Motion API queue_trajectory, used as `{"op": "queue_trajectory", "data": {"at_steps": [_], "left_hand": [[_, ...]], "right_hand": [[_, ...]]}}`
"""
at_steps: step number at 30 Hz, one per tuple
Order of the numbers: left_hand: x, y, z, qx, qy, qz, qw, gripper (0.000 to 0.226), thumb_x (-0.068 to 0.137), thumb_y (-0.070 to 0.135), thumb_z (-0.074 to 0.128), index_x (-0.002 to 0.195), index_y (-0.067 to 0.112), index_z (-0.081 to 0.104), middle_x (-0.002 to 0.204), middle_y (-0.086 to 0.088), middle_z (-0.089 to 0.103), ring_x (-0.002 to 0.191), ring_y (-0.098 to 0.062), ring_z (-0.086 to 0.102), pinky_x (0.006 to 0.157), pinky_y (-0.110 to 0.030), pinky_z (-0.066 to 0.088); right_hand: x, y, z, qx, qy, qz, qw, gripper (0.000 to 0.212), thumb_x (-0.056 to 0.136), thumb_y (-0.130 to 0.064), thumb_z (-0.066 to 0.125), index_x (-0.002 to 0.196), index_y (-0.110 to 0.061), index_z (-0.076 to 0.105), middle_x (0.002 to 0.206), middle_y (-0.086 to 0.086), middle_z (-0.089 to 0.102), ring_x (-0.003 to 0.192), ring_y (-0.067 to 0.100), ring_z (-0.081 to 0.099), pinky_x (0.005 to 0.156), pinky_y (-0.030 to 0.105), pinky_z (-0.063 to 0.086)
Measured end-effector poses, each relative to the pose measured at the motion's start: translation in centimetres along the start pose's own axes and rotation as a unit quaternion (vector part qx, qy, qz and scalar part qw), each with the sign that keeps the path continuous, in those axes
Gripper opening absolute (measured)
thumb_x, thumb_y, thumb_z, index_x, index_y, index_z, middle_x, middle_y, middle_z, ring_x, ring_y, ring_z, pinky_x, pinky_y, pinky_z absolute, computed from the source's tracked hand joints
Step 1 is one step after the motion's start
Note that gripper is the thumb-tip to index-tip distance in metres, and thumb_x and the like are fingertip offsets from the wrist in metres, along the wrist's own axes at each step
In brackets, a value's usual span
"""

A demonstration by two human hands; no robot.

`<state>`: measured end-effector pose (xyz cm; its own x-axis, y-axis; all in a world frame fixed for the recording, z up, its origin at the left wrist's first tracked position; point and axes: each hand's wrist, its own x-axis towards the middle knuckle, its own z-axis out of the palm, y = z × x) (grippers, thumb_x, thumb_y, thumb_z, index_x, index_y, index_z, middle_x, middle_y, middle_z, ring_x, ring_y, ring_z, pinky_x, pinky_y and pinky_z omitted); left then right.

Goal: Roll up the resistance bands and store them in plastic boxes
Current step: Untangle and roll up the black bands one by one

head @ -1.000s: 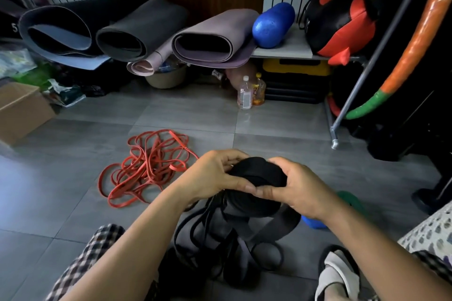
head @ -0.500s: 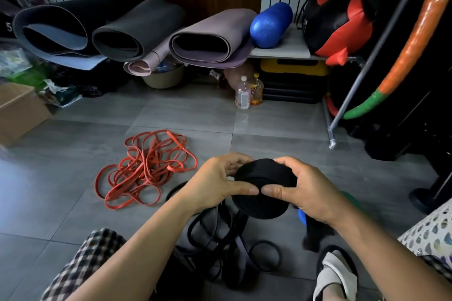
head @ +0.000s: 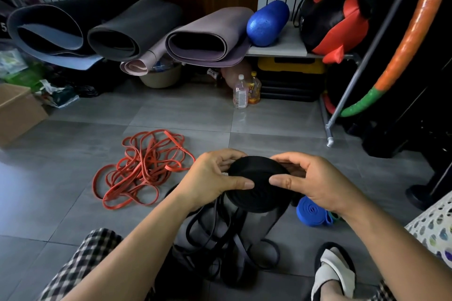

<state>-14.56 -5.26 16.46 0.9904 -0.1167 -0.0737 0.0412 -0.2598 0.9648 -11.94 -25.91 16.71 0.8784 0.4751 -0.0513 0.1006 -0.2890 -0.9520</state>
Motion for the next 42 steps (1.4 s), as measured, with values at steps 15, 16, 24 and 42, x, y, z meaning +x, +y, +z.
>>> {"op": "queue_trajectory", "data": {"at_steps": [15,16,24,42], "left_hand": [[0.8,0.4,1.8,-0.271,0.067,-0.029,0.96,0.039,0.059,0.012,0.07,0.098,0.012,0.064,0.086,-0.001,0.074,0.078,-0.016,0.07,0.065,-0.027,0.058],[0.8,0.2,2.0,-0.283,0.071,-0.034,0.956,0.038,0.059,0.012,0.07,0.097,0.011,0.064,0.085,-0.001,0.074,0.077,-0.016,0.07,0.065,-0.027,0.058],[0.6,-0.1,1.3,-0.267,-0.033,-0.084,0.959,0.048,0.075,0.023,0.072,0.12,0.024,0.055,0.098,-0.01,0.068,0.092,-0.026,0.066,0.076,-0.046,0.057],[0.7,-0.3,3.0,-0.366,0.099,-0.077,0.922,0.038,0.072,0.031,0.06,0.101,0.007,0.065,0.098,-0.009,0.071,0.091,-0.023,0.068,0.073,-0.041,0.058]], "right_hand": [[-0.4,0.0,0.3,0.078,0.069,-0.01,0.994,0.033,0.073,-0.045,0.053,0.104,-0.033,0.057,0.103,-0.019,0.067,0.1,-0.009,0.059,0.087,0.009,0.044],[-0.4,0.1,0.7,0.066,0.075,-0.007,0.995,0.035,0.076,-0.046,0.051,0.108,-0.034,0.054,0.105,-0.019,0.065,0.101,-0.01,0.057,0.088,0.009,0.043],[0.5,0.2,0.5,-0.06,0.08,-0.015,0.995,0.039,0.091,-0.031,0.045,0.129,-0.02,0.045,0.112,-0.017,0.056,0.106,-0.003,0.052,0.095,0.011,0.039],[0.6,0.2,1.5,0.111,0.117,-0.001,0.987,0.044,0.073,-0.053,0.049,0.109,-0.028,0.058,0.105,-0.012,0.066,0.098,-0.006,0.059,0.08,0.008,0.045]]}}
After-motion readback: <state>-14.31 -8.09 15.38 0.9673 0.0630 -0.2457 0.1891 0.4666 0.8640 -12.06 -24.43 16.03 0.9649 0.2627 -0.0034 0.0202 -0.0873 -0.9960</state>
